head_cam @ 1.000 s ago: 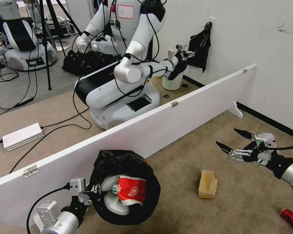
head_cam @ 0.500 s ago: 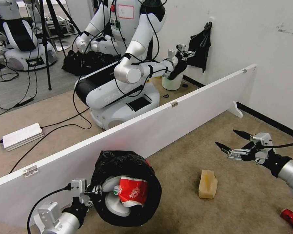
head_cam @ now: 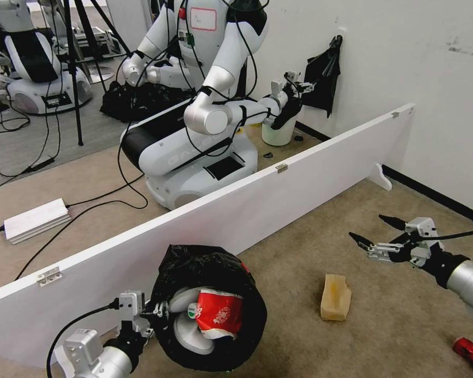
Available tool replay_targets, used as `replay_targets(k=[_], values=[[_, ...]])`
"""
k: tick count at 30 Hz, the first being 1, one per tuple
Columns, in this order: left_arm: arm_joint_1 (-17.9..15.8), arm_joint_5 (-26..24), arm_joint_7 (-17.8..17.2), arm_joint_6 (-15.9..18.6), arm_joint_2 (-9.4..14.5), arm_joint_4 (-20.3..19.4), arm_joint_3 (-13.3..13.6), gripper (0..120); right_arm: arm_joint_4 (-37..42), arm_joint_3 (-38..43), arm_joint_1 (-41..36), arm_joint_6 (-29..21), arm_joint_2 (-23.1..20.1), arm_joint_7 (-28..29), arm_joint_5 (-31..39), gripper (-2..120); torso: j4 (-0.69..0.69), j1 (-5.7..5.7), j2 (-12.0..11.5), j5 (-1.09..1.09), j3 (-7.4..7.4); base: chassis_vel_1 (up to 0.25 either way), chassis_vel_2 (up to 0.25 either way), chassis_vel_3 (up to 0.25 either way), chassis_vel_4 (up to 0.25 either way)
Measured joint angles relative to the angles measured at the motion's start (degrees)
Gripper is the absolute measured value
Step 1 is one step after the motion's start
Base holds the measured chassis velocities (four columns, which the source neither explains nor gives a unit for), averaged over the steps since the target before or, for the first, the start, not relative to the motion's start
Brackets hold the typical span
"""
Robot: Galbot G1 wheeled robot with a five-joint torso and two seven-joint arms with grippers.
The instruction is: Pick up the trash bin, then pick up the garbage from the floor and place it into the trash bin.
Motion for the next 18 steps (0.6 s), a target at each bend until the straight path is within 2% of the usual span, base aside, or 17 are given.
replay_targets(k=[11,18], values=[[-0.75,0.13,-0.08,-0.39,0.44,0.08,0.57,0,-1.87,-4.33,3.07,-4.6,-3.19,4.81,3.94,100,0.0,0.0,0.0,0.0,0.0,0.0,0.0,0.0,0.0],[0.16,1.42,0.17,-0.79,-0.99,-0.63,1.34,0,-4.72,-11.34,10.3,-7.43,-5.15,11.86,9.83,100,0.01,0.0,0.0,0.0,0.0,0.0,0.0,0.0,0.0]])
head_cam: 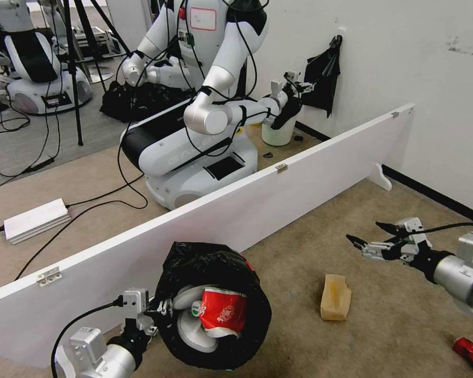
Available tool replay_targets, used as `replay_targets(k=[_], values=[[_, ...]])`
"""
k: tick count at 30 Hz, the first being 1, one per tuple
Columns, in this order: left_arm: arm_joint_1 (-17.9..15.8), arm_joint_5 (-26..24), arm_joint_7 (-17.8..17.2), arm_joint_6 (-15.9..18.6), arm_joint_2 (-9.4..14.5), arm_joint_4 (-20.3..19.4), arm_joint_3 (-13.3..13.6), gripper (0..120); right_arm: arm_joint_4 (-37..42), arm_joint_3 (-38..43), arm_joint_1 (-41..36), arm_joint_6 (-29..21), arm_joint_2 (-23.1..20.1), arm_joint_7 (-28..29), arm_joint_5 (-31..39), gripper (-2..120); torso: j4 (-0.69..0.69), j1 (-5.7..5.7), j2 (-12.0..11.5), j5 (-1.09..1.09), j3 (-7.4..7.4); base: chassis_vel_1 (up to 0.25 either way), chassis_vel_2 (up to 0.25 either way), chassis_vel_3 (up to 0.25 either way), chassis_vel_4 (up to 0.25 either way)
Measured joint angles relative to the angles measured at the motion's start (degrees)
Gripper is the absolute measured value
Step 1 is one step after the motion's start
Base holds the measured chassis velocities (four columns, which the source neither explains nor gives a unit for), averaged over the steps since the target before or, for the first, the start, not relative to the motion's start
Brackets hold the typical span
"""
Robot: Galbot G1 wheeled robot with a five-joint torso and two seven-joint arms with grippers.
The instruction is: Pick up the trash bin, then pick up the garbage from the floor and place it into the trash bin.
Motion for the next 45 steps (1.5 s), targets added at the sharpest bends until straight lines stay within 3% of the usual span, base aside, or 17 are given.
replay_targets(k=[9,27,45], values=[[1.27,4.27,1.21,-1.81,-2.18,0.04,2.99,0,-5.74,-11.5,9.67,-2.7,-0.45,6.49,6.39,100,-0.01,0.0,0.0,0.0,0.0,0.0,0.0,0.0,0.0],[1.68,5.72,1.76,-2.73,-4.57,0.67,3.38,0,-15.98,-28.98,26.25,-4.52,3.21,10.75,13.11,100,0.01,0.0,0.0,0.0,0.0,0.0,0.0,0.0,0.0],[1.47,5.29,2.67,-3.55,-3.67,1.29,2.78,0,-23.18,-37.09,32.98,-6.57,5.35,13.79,15.45,100,0.0,0.0,0.0,0.0,0.0,0.0,0.0,0.0,0.0]])
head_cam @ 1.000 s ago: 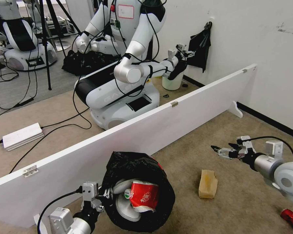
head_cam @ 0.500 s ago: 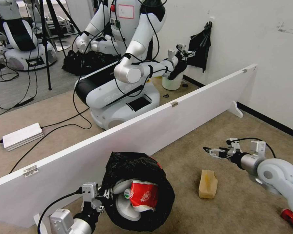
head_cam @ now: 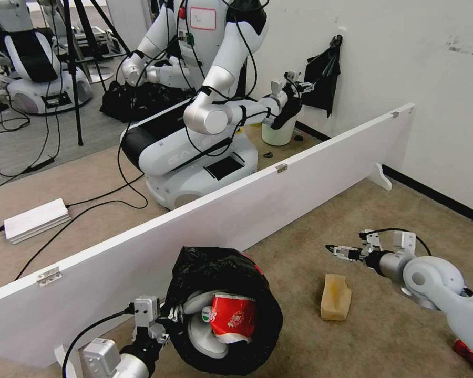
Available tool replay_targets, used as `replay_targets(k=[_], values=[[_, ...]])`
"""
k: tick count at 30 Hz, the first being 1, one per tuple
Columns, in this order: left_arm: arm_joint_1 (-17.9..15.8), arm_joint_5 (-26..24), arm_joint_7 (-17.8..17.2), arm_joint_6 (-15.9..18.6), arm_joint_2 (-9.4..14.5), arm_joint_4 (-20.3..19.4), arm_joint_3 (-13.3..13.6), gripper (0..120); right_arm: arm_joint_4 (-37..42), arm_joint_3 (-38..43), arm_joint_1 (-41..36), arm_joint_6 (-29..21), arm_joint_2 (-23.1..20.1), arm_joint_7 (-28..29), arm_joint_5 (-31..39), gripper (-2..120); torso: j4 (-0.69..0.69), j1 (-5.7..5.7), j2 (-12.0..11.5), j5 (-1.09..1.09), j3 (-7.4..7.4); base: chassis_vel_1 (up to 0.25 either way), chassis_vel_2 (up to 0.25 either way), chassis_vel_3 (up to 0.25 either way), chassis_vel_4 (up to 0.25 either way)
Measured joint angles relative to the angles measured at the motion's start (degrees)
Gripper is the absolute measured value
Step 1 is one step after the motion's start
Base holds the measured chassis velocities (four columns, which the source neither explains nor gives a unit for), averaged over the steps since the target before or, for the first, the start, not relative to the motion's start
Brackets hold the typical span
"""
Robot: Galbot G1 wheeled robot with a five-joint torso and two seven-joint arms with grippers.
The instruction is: Pick up the trash bin, then pick up the garbage from the floor and place it into the trash bin.
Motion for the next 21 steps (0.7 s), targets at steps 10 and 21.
replay_targets(k=[10,21], values=[[-0.3,-0.89,0.51,-0.76,0.17,0.46,-1.35,0,-4.5,-8.68,7.29,-2.19,0.82,3.01,3.45,100,-0.01,0.0,0.0,0.0,0.0,0.0,0.0,0.0,0.0],[-0.57,-2.38,1.3,-1.47,0.54,1.12,-2.94,0,-9.13,-23.12,20.36,-4.55,-0.47,4.29,7.62,100,0.01,0.0,0.0,0.0,0.0,0.0,0.0,0.0,0.0]])
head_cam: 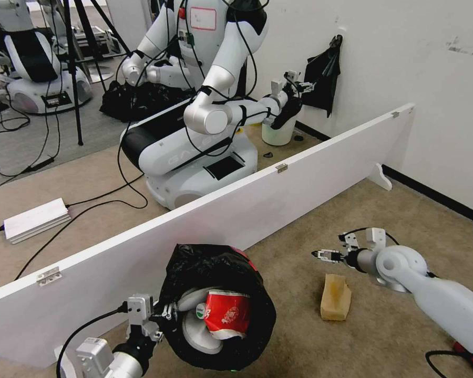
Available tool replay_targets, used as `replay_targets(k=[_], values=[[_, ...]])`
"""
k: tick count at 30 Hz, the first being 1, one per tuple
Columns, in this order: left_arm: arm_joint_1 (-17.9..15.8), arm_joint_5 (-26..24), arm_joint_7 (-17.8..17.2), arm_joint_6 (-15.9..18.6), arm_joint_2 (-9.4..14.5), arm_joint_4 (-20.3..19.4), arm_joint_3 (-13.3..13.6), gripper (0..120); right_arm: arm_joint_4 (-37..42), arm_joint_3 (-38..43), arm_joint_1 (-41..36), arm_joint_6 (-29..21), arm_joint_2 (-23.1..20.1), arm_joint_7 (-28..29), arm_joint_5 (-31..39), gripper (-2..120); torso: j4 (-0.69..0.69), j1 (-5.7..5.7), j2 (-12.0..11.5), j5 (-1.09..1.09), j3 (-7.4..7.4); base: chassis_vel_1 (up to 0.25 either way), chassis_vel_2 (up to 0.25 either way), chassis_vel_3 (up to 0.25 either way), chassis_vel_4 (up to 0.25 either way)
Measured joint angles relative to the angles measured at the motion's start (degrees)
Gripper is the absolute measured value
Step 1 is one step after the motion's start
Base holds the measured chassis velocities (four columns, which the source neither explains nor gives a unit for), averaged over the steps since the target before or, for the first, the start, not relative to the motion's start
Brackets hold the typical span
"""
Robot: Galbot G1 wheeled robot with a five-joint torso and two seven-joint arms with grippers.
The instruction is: Pick up the trash bin, then pick up the garbage from the floor and place it into the trash bin.
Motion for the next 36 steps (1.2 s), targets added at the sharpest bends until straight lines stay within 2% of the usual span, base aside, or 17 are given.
replay_targets(k=[5,20,29,36], values=[[-0.06,-1.24,0.18,-0.18,0.71,0.42,-0.52,0,-1.92,-3.17,1.91,-0.25,-1.16,0.24,1.36,100,-0.05,0.0,0.0,0.0,0.0,0.0,0.0,0.0,0.0],[-0.55,-2.96,0.25,-0.26,1.65,0.91,-1.04,0,-5.45,-7.89,3.76,-0.6,-1.1,0.78,4.98,100,-0.02,0.0,0.0,0.0,0.0,0.0,0.0,0.0,0.0],[-0.9,-3.33,0.26,-0.2,1.82,1.36,-1.39,0,-7.61,-9.93,5.09,-1.0,0.42,1.77,9.25,100,-0.02,0.0,0.0,0.0,0.0,0.0,0.0,0.0,0.0],[-0.96,-3.37,0.34,-0.2,1.74,1.58,-1.43,0,-8.18,-11.41,5.72,-1.05,1.21,1.9,9.77,100,-0.02,0.0,0.0,0.0,0.0,0.0,0.0,0.0,0.0]])
